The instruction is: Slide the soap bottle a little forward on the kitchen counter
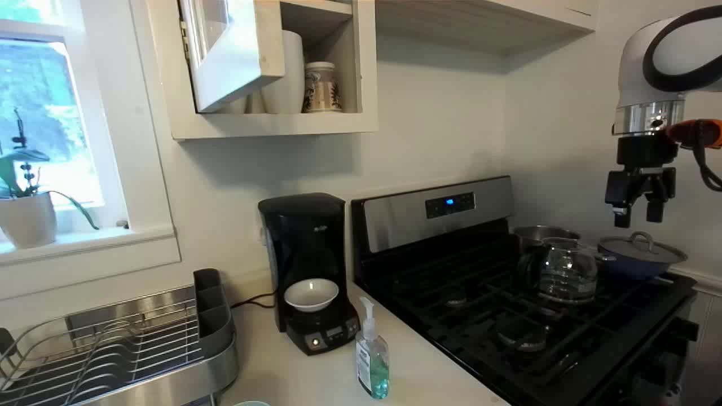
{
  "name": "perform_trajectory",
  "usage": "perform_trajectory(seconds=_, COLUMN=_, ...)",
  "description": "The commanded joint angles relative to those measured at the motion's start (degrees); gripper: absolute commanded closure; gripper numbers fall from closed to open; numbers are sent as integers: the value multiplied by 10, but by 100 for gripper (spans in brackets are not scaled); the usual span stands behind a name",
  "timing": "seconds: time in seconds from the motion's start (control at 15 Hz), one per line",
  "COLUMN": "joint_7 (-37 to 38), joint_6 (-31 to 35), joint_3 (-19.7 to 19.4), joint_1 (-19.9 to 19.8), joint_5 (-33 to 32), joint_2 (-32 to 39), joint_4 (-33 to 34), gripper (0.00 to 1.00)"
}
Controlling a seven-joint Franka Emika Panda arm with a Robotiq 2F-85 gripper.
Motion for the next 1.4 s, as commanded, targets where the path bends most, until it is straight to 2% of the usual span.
perform_trajectory(seconds=0.0, joint_7=1, joint_6=-1, joint_3=-2, joint_1=2, joint_5=-1, joint_2=0, joint_4=1, gripper=0)
perform_trajectory(seconds=0.33, joint_7=1, joint_6=-1, joint_3=-2, joint_1=2, joint_5=-1, joint_2=0, joint_4=1, gripper=0)
perform_trajectory(seconds=0.4, joint_7=11, joint_6=1, joint_3=10, joint_1=13, joint_5=11, joint_2=2, joint_4=1, gripper=0)
perform_trajectory(seconds=0.53, joint_7=19, joint_6=-8, joint_3=40, joint_1=41, joint_5=23, joint_2=8, joint_4=1, gripper=0)
perform_trajectory(seconds=0.87, joint_7=125, joint_6=2, joint_3=165, joint_1=121, joint_5=73, joint_2=51, joint_4=8, gripper=0)
perform_trajectory(seconds=1.07, joint_7=178, joint_6=42, joint_3=224, joint_1=165, joint_5=118, joint_2=101, joint_4=25, gripper=0)
perform_trajectory(seconds=1.33, joint_7=237, joint_6=129, joint_3=291, joint_1=201, joint_5=144, joint_2=187, joint_4=55, gripper=0)
